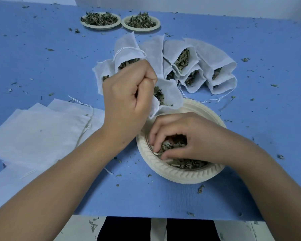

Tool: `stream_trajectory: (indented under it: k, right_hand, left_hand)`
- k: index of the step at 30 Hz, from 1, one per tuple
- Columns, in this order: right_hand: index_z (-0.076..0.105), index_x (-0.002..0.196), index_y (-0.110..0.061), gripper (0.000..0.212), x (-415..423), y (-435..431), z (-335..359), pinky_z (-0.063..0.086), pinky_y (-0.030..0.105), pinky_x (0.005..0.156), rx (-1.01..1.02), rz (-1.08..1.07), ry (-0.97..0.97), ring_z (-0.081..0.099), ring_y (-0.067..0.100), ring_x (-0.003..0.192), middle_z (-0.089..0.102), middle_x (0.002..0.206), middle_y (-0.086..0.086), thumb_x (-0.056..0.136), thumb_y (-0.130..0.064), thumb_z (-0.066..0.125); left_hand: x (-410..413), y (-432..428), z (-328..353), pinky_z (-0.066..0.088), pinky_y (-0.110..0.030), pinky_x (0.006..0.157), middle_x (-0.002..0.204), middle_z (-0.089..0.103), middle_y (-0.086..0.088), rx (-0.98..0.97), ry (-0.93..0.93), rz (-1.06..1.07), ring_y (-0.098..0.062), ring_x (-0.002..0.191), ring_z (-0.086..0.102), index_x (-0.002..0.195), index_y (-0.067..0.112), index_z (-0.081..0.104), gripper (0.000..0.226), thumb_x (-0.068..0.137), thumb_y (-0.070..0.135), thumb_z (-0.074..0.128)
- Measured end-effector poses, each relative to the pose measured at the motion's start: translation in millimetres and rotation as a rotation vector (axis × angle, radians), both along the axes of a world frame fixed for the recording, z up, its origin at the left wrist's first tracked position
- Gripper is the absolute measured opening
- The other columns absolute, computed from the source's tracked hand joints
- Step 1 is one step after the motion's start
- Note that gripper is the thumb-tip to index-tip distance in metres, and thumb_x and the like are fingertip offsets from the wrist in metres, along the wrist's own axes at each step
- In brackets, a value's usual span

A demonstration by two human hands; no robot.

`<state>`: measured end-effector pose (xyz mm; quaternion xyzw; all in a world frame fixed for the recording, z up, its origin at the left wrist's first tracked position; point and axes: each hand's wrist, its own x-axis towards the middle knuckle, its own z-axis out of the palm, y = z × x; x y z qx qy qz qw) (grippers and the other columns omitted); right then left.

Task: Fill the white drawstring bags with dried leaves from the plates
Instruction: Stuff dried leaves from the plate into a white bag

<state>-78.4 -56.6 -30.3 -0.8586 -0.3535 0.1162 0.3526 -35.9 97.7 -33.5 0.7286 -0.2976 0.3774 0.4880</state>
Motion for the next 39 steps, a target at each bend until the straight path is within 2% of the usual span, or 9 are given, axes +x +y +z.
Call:
stream_trajectory:
  k: [6, 13, 16, 20, 24, 26, 29, 35, 39]
  right_hand:
    - [0.074, 0.081, -0.004, 0.007, 0, -9, 2, 0.051, 0.029, 0.084, 0.104, -0.041, -0.051, 0.066, 0.010, 0.086, 0.071, 0.087, -0.002, 0.077, 0.000, 0.078]
    - [0.068, 0.087, -0.006, 0.014, -1, -22, 14, 0.053, 0.023, 0.073, 0.752, -0.149, -0.076, 0.069, 0.018, 0.081, 0.073, 0.086, -0.001, 0.076, 0.000, 0.072]
    - [0.063, 0.089, -0.012, 0.021, 0, -15, 8, 0.055, 0.022, 0.075, 0.855, -0.336, -0.164, 0.071, 0.013, 0.084, 0.073, 0.084, -0.004, 0.076, 0.000, 0.073]
    - [0.069, 0.085, -0.009, 0.017, 1, -8, -1, 0.056, 0.031, 0.077, 0.624, -0.404, -0.386, 0.071, 0.019, 0.084, 0.072, 0.084, 0.005, 0.077, 0.005, 0.075]
    - [0.073, 0.087, -0.003, 0.006, 4, -6, -5, 0.050, 0.022, 0.081, 0.228, -0.332, -0.666, 0.065, 0.014, 0.088, 0.070, 0.091, 0.005, 0.082, 0.001, 0.071]
    - [0.070, 0.102, -0.003, 0.018, 4, -10, -3, 0.043, 0.015, 0.091, 0.205, -0.290, -0.615, 0.059, 0.008, 0.100, 0.064, 0.106, 0.005, 0.083, -0.002, 0.071]
    - [0.065, 0.107, -0.002, 0.029, 4, -14, 0, 0.045, 0.022, 0.093, 0.179, -0.267, -0.588, 0.055, 0.012, 0.107, 0.057, 0.113, 0.010, 0.080, 0.004, 0.071]
    - [0.067, 0.085, 0.001, 0.011, -1, -9, -1, 0.056, 0.031, 0.075, 0.449, -0.375, -0.575, 0.061, 0.021, 0.083, 0.059, 0.089, 0.013, 0.079, 0.008, 0.073]
    - [0.072, 0.081, 0.003, 0.005, 0, -1, -4, 0.051, 0.020, 0.075, 0.388, -0.381, -0.755, 0.064, 0.020, 0.078, 0.067, 0.084, 0.012, 0.082, 0.008, 0.072]
  left_hand:
    - [-1, -1, -1, 0.022, -0.011, 0.053, 0.055, 0.031, 0.005, 0.041, 0.006, -0.016, 0.000, 0.052, 0.027, 0.066, 0.017, 0.043, 0.029, 0.074, -0.010, 0.034]
    - [-2, -2, -3, 0.024, -0.009, 0.055, 0.058, 0.033, 0.006, 0.116, -0.009, -0.041, -0.001, 0.054, 0.025, 0.061, 0.009, 0.047, 0.027, 0.075, -0.011, 0.035]
    - [-3, -2, -3, 0.024, -0.008, 0.056, 0.060, 0.031, 0.011, 0.132, -0.029, -0.069, 0.000, 0.055, 0.027, 0.067, 0.016, 0.042, 0.029, 0.076, -0.010, 0.035]
    - [-3, -3, -2, 0.024, -0.007, 0.057, 0.062, 0.031, 0.011, 0.148, -0.065, -0.083, -0.001, 0.056, 0.026, 0.068, 0.017, 0.043, 0.028, 0.075, -0.009, 0.035]
    - [-4, -4, -3, 0.026, -0.005, 0.060, 0.065, 0.027, 0.017, 0.201, -0.120, -0.108, -0.002, 0.062, 0.023, 0.063, 0.009, 0.049, 0.026, 0.075, -0.010, 0.036]
    - [-3, -3, -3, 0.026, -0.006, 0.059, 0.064, 0.027, 0.015, 0.177, -0.105, -0.094, -0.002, 0.058, 0.024, 0.066, 0.014, 0.045, 0.027, 0.076, -0.009, 0.036]
    - [-3, -1, -1, 0.026, -0.006, 0.058, 0.063, 0.026, 0.018, 0.139, -0.082, -0.066, 0.003, 0.056, 0.029, 0.071, 0.019, 0.040, 0.027, 0.076, -0.008, 0.036]
    - [-4, -3, -2, 0.027, -0.005, 0.060, 0.066, 0.034, 0.008, 0.227, -0.124, -0.084, -0.001, 0.063, 0.024, 0.062, 0.004, 0.053, 0.026, 0.076, -0.010, 0.037]
    - [-5, -3, -2, 0.027, -0.004, 0.061, 0.067, 0.035, 0.008, 0.235, -0.110, -0.140, 0.000, 0.063, 0.025, 0.061, 0.004, 0.052, 0.026, 0.077, -0.011, 0.037]
